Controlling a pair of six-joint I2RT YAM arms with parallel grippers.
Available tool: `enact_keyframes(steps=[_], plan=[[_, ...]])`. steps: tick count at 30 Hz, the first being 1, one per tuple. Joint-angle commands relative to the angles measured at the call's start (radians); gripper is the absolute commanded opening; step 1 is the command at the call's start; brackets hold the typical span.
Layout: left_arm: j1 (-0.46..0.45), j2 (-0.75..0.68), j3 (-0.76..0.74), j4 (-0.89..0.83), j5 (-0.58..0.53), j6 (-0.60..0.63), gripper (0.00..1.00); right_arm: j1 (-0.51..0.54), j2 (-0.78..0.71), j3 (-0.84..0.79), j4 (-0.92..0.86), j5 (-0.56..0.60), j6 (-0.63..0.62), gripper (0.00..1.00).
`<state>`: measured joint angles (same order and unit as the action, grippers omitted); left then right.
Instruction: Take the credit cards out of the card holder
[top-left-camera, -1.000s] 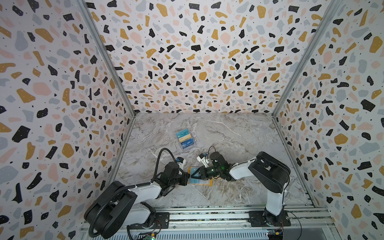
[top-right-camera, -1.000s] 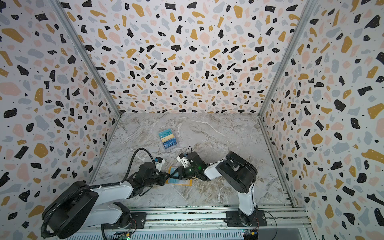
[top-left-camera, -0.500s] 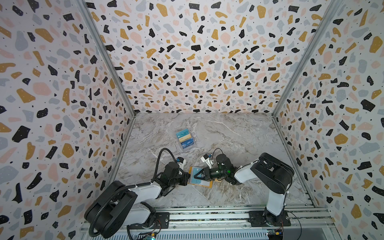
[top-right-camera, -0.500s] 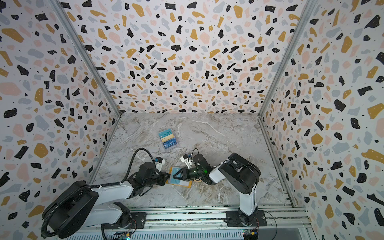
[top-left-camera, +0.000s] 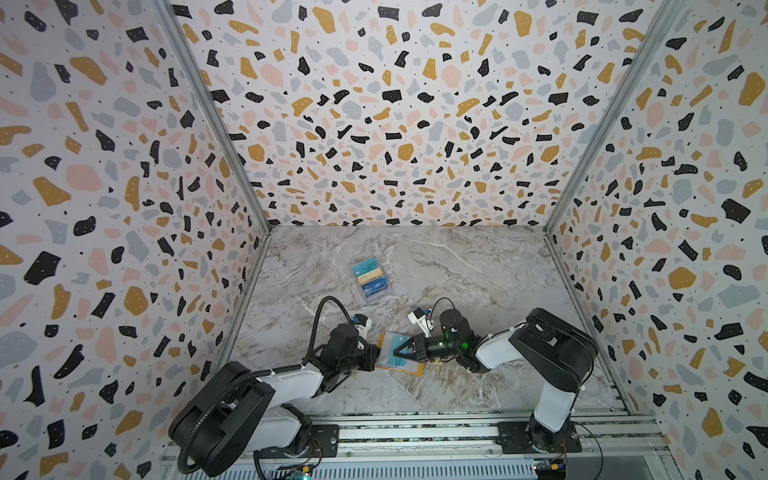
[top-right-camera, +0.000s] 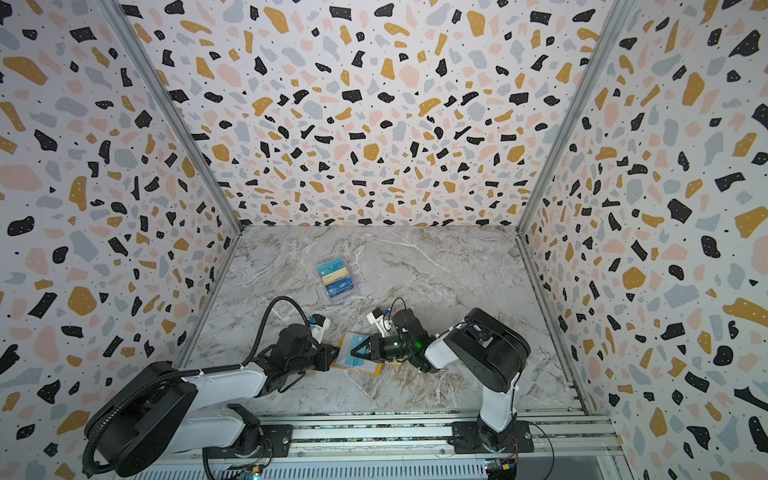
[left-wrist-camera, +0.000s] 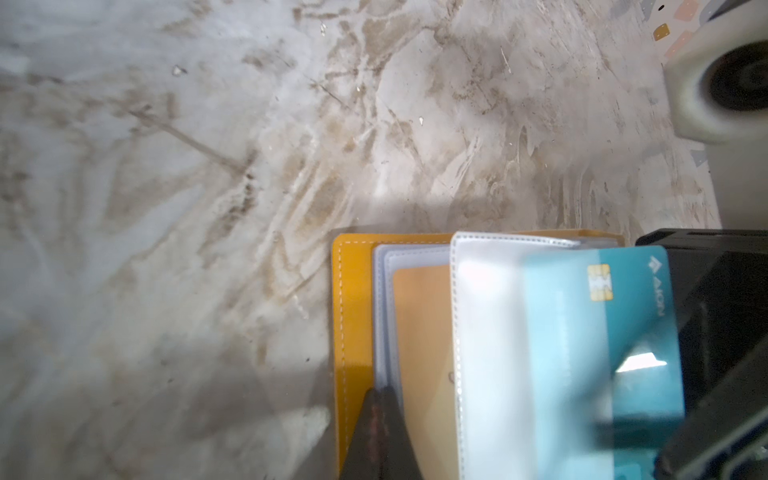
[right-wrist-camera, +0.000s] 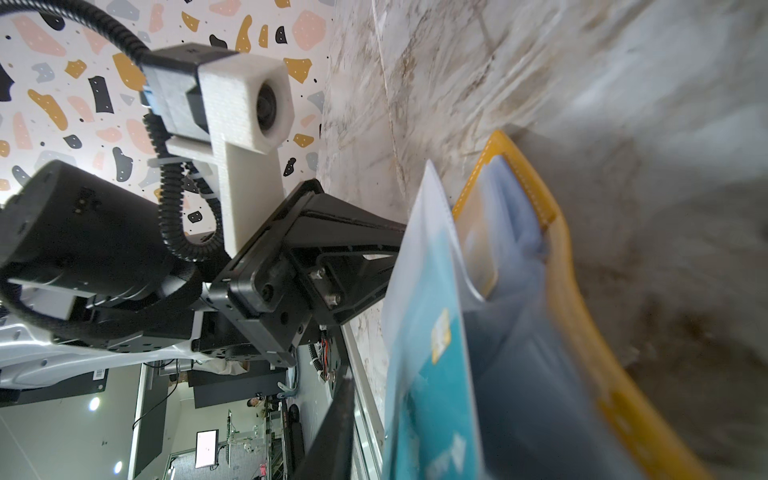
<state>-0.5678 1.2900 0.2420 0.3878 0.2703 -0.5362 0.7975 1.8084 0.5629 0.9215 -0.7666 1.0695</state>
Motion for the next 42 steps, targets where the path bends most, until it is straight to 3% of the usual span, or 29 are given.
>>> enact_keyframes(steps=[1,22,28,36,42], plan=[[-0.006,0.005,0.003,-0.035,-0.014,-0.004,0.00,-0.006,-0.050,-0.004,0.033,-0.010,0.001,0.21],[-0.006,-0.046,-0.024,-0.041,-0.019,-0.027,0.00,-0.074,-0.110,0.011,-0.194,-0.002,-0.107,0.10],[-0.006,-0.083,-0.064,0.008,-0.016,-0.084,0.01,-0.104,-0.146,0.077,-0.415,0.028,-0.235,0.05],[-0.006,-0.185,-0.069,-0.010,-0.061,-0.119,0.28,-0.104,-0.245,0.195,-0.779,0.151,-0.478,0.03],[-0.006,-0.303,-0.005,-0.128,-0.106,-0.093,0.49,-0.106,-0.320,0.228,-0.888,0.165,-0.609,0.02]])
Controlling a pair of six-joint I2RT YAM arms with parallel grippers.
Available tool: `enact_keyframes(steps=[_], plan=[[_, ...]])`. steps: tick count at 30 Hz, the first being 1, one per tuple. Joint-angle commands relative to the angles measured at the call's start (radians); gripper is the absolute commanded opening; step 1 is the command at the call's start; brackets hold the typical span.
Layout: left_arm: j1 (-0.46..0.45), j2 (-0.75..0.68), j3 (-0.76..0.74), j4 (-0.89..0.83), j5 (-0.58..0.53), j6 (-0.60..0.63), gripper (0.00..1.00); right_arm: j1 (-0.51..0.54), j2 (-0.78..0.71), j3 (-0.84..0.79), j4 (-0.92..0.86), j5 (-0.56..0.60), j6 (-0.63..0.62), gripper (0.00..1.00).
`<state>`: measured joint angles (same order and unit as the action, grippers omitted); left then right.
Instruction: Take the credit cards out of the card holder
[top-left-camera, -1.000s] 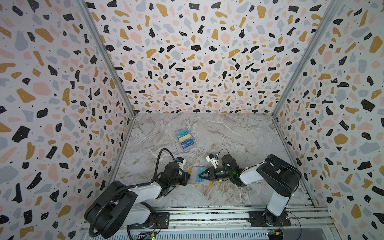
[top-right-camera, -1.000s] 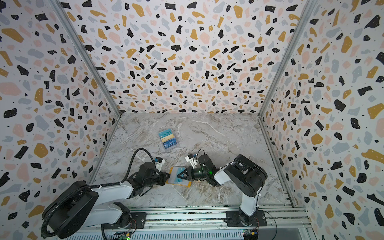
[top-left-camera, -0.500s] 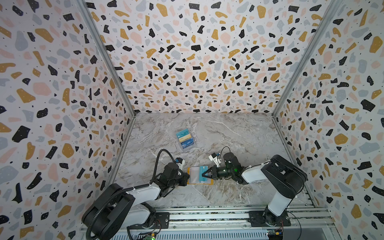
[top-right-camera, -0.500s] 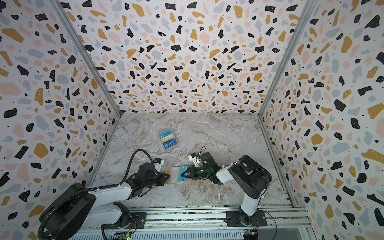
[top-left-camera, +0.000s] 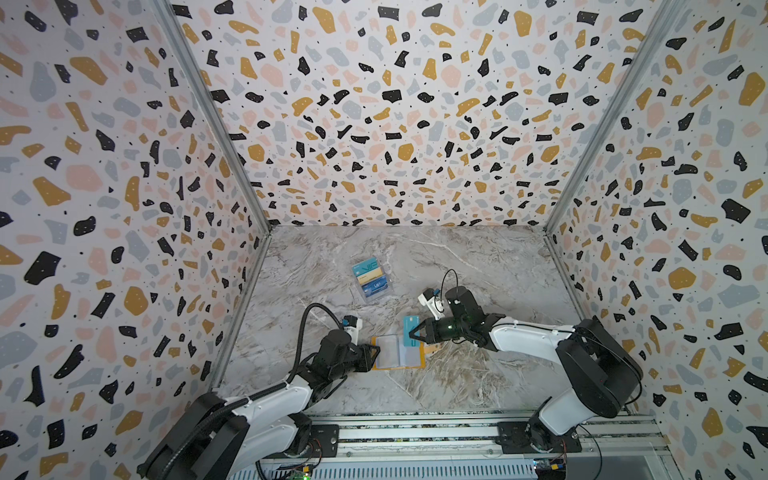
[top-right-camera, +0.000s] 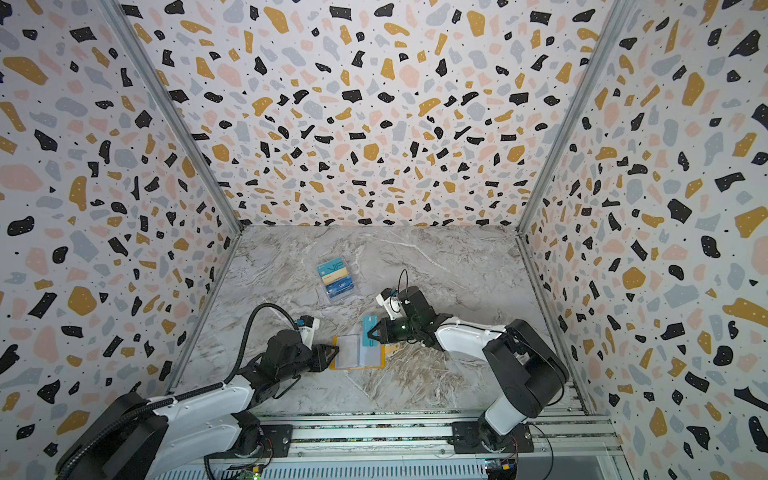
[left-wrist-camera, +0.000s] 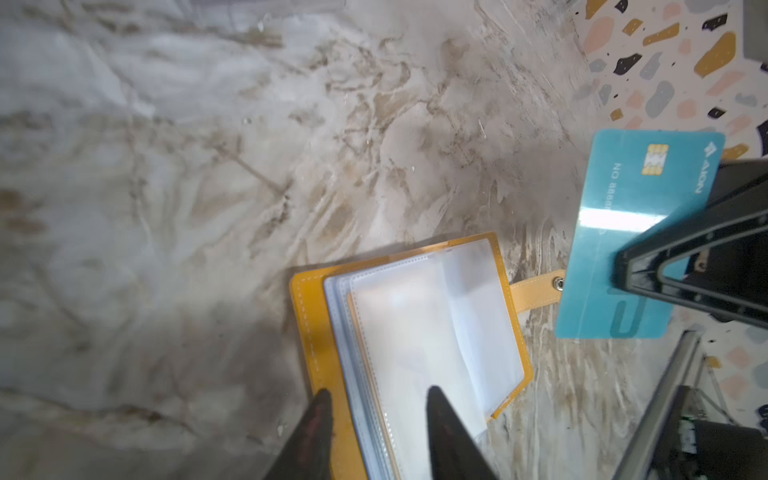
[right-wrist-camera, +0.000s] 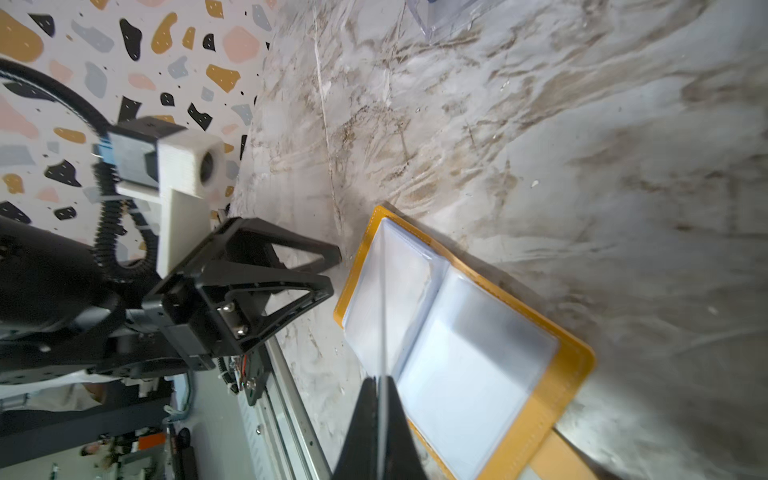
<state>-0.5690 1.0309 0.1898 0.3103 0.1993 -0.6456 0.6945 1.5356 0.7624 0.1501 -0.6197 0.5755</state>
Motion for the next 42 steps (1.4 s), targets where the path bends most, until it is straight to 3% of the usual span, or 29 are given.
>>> enact_keyframes(steps=[1,7,12,18,29,42], plan=[[-0.005,-0.059,0.059,-0.080,-0.035,0.026,0.52,-0.004,-0.060,0.028,-0.117,0.001,-0.128,0.02],[-0.005,-0.099,0.146,-0.142,0.121,0.093,0.59,-0.007,-0.155,0.009,-0.074,-0.182,-0.197,0.03],[-0.004,-0.120,0.165,0.002,0.318,0.044,0.59,-0.009,-0.210,-0.002,-0.073,-0.298,-0.263,0.03],[-0.005,-0.153,0.204,0.078,0.461,0.013,0.57,-0.013,-0.248,-0.007,-0.081,-0.353,-0.294,0.03],[-0.005,-0.176,0.211,0.174,0.578,-0.029,0.48,-0.010,-0.269,-0.026,-0.010,-0.457,-0.277,0.00],[-0.005,-0.159,0.220,0.228,0.620,-0.076,0.32,0.016,-0.261,-0.034,0.030,-0.482,-0.276,0.00]])
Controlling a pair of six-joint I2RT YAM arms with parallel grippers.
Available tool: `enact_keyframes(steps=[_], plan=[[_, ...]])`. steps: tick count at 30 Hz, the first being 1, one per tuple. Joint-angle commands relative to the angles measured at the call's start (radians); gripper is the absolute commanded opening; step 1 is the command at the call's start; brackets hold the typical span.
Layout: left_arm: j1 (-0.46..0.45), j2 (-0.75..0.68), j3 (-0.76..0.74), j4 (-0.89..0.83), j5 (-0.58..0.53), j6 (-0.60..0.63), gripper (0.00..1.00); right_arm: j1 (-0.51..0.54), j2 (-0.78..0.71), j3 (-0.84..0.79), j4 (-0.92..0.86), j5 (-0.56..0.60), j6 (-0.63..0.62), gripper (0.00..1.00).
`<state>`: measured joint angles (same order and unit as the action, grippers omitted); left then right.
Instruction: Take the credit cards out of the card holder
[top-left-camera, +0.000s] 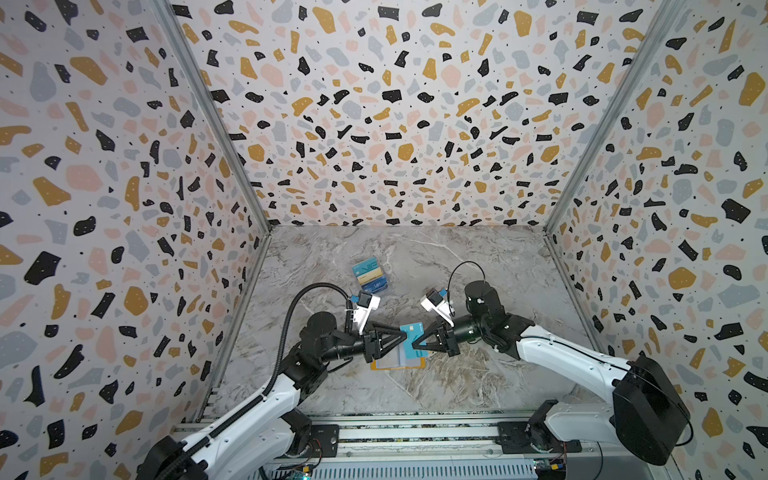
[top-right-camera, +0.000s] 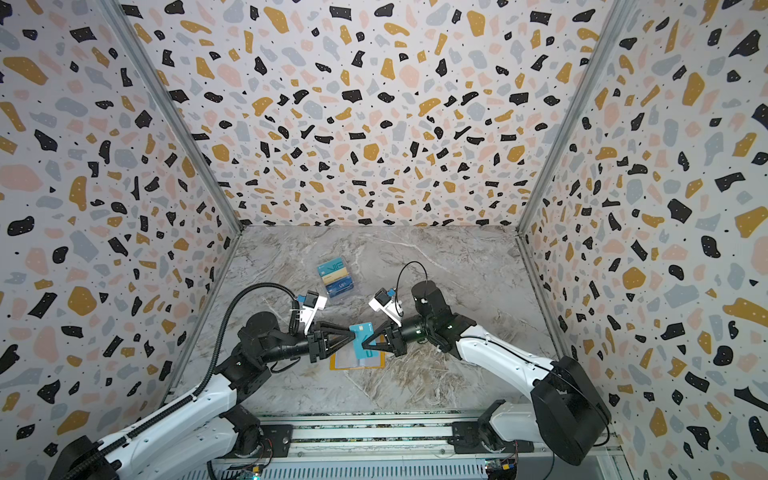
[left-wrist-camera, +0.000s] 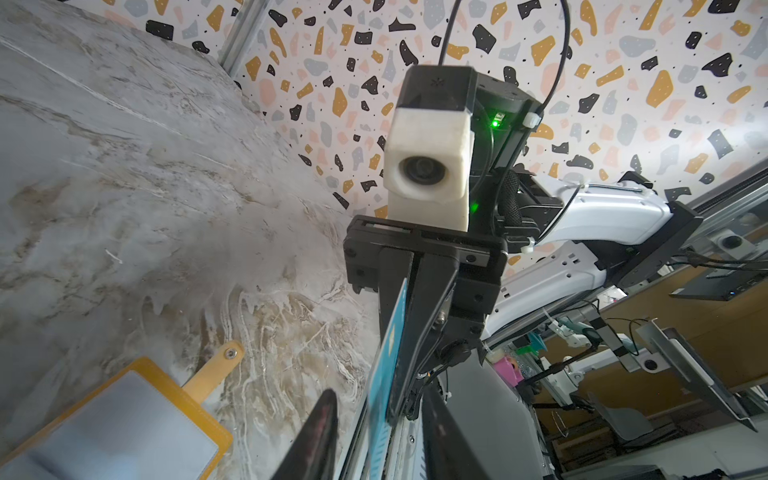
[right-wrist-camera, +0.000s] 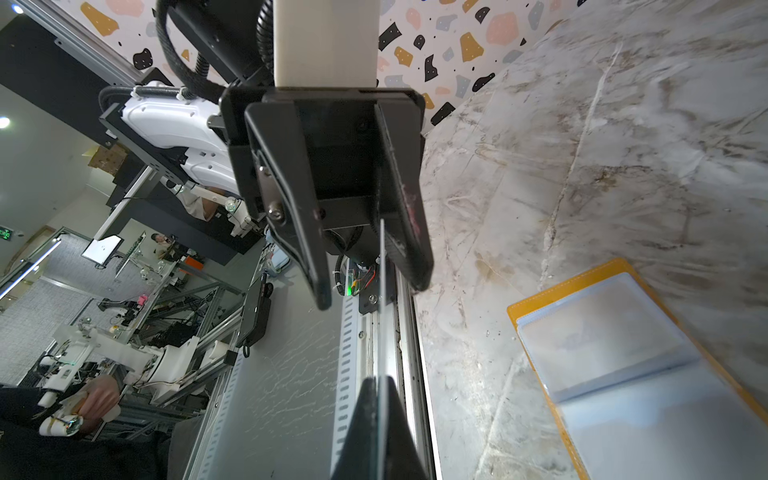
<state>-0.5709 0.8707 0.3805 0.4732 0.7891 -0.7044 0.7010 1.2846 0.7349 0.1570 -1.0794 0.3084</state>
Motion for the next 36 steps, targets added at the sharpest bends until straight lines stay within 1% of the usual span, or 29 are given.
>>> enact_keyframes(steps=[1,9,11,13,16,17,19,22,24,26,28,29,31,32,34,36], plan=[[-0.003,0.003,0.028,0.065,0.027,-0.018,0.30,0.010,-0.005,-0.005,0.025,-0.022,-0.008,0.00],[-0.003,0.001,0.018,0.107,0.017,-0.050,0.17,0.012,0.015,-0.003,0.022,-0.020,-0.008,0.00],[-0.003,0.001,0.017,0.104,0.010,-0.051,0.16,0.012,0.011,-0.005,0.020,-0.011,-0.007,0.00],[-0.003,0.005,0.013,0.100,-0.009,-0.054,0.11,0.012,0.002,-0.010,0.020,0.006,-0.007,0.00],[-0.003,0.011,-0.007,0.149,-0.017,-0.087,0.07,0.012,-0.011,-0.017,0.024,0.031,-0.006,0.00],[-0.003,0.011,-0.013,0.163,-0.020,-0.098,0.07,0.012,-0.014,-0.020,0.025,0.035,-0.004,0.02],[-0.003,0.007,-0.023,0.181,-0.029,-0.110,0.05,0.012,-0.023,-0.024,0.027,0.052,0.000,0.12],[-0.003,-0.001,-0.029,0.183,-0.058,-0.117,0.02,0.010,-0.035,-0.039,0.030,0.069,0.004,0.34],[-0.003,-0.004,-0.039,0.197,-0.100,-0.135,0.01,0.005,-0.051,-0.056,0.049,0.075,0.016,0.47],[-0.003,-0.004,-0.055,0.243,-0.145,-0.172,0.01,0.000,-0.069,-0.072,0.071,0.092,0.035,0.54],[-0.003,-0.005,-0.081,0.313,-0.199,-0.228,0.00,-0.004,-0.091,-0.094,0.112,0.132,0.077,0.58],[-0.002,-0.010,-0.094,0.336,-0.239,-0.241,0.00,-0.006,-0.106,-0.112,0.160,0.165,0.120,0.61],[-0.003,-0.020,-0.121,0.387,-0.307,-0.258,0.00,-0.007,-0.130,-0.171,0.317,0.219,0.244,0.66],[-0.002,-0.026,-0.136,0.417,-0.336,-0.267,0.00,-0.008,-0.137,-0.210,0.426,0.241,0.325,0.67],[-0.003,-0.034,-0.156,0.456,-0.380,-0.281,0.00,-0.005,-0.133,-0.274,0.617,0.282,0.461,0.68],[-0.003,-0.038,-0.166,0.499,-0.409,-0.302,0.00,0.010,-0.124,-0.318,0.748,0.337,0.547,0.68]])
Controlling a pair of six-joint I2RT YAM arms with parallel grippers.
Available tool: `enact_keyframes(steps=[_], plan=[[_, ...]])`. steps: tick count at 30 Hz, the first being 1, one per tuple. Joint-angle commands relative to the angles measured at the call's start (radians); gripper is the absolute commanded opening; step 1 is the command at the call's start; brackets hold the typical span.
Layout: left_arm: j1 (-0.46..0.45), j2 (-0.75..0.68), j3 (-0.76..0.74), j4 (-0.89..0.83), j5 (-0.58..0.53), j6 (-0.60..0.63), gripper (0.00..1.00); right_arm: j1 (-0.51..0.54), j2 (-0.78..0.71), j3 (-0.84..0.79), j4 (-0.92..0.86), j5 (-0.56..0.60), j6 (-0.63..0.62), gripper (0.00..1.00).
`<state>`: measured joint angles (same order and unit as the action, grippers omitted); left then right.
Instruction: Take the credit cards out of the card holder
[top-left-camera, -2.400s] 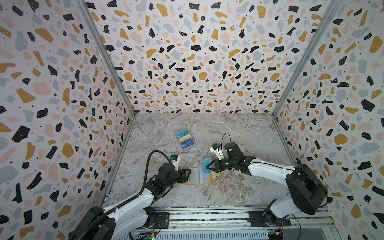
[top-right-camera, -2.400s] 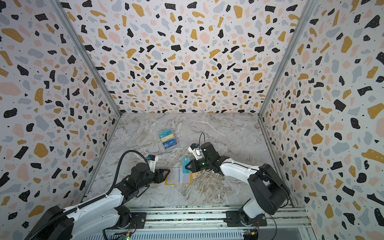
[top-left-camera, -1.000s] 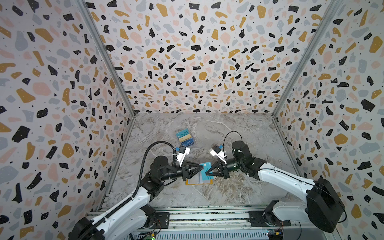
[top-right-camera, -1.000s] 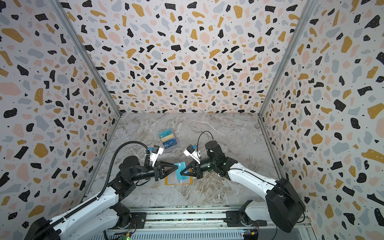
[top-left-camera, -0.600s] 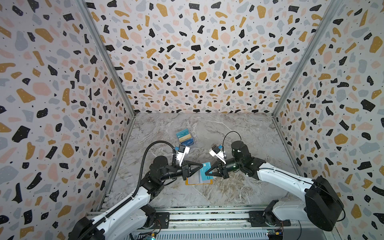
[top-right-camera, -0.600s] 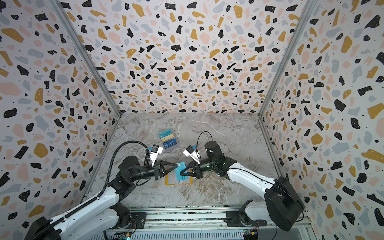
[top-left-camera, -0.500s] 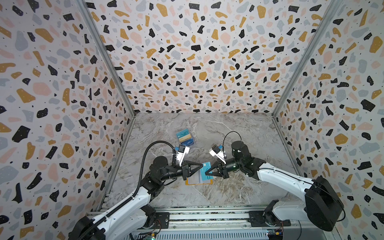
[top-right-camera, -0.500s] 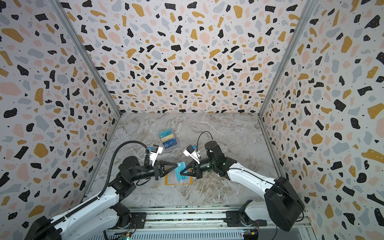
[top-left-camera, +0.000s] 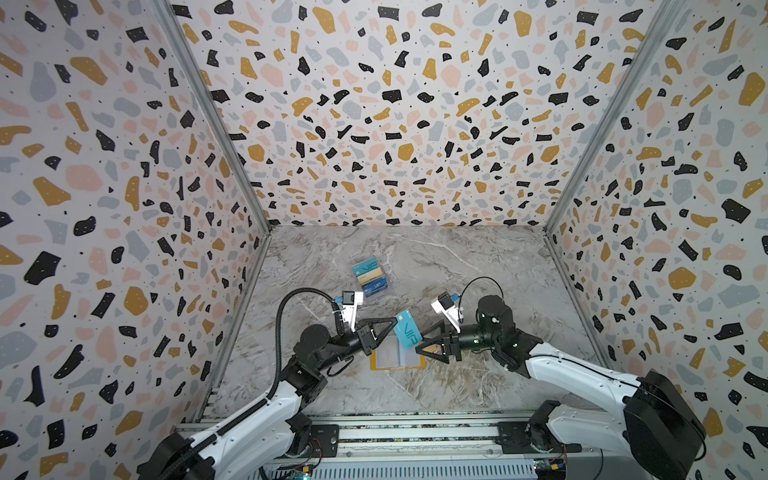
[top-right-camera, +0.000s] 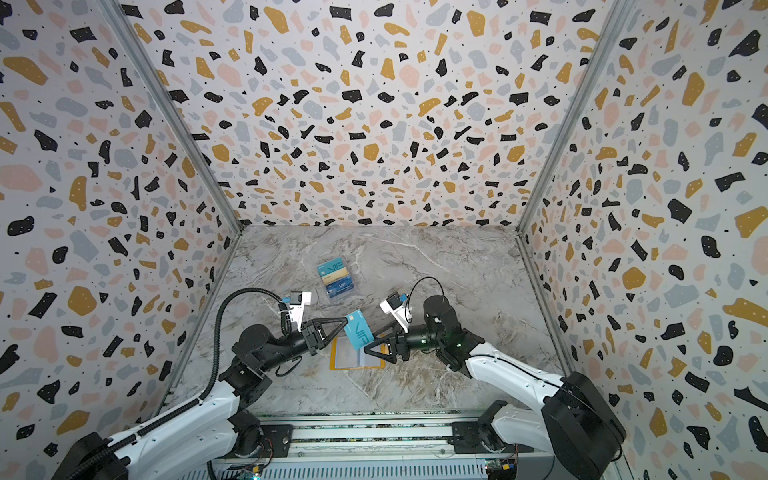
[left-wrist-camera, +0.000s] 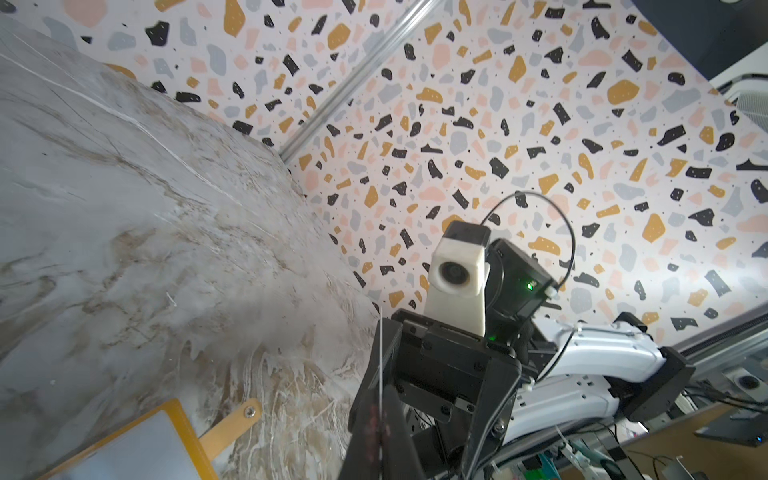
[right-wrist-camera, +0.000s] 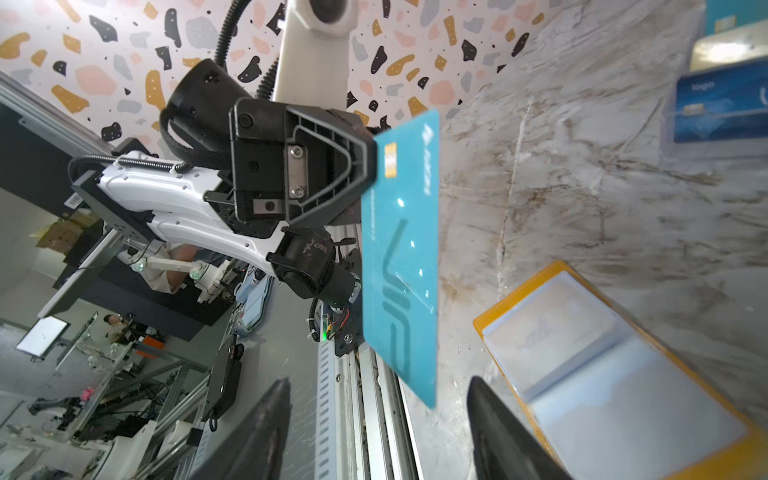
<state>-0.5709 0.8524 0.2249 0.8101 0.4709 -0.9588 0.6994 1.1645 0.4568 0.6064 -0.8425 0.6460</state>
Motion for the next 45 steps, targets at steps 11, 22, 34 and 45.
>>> enact_keyframes(steps=[11,22,34,45], plan=[[-0.003,-0.046,-0.052,0.333,-0.202,-0.125,0.00,0.098,-0.020,-0.052,0.432,0.350,0.272,0.58],[-0.002,-0.070,-0.102,0.426,-0.255,-0.172,0.00,0.115,-0.006,-0.003,0.462,0.388,0.280,0.47],[-0.002,-0.058,-0.106,0.477,-0.268,-0.195,0.00,0.152,0.100,0.089,0.514,0.355,0.305,0.37],[-0.003,-0.048,-0.108,0.486,-0.260,-0.200,0.00,0.173,0.179,0.109,0.637,0.301,0.348,0.24]])
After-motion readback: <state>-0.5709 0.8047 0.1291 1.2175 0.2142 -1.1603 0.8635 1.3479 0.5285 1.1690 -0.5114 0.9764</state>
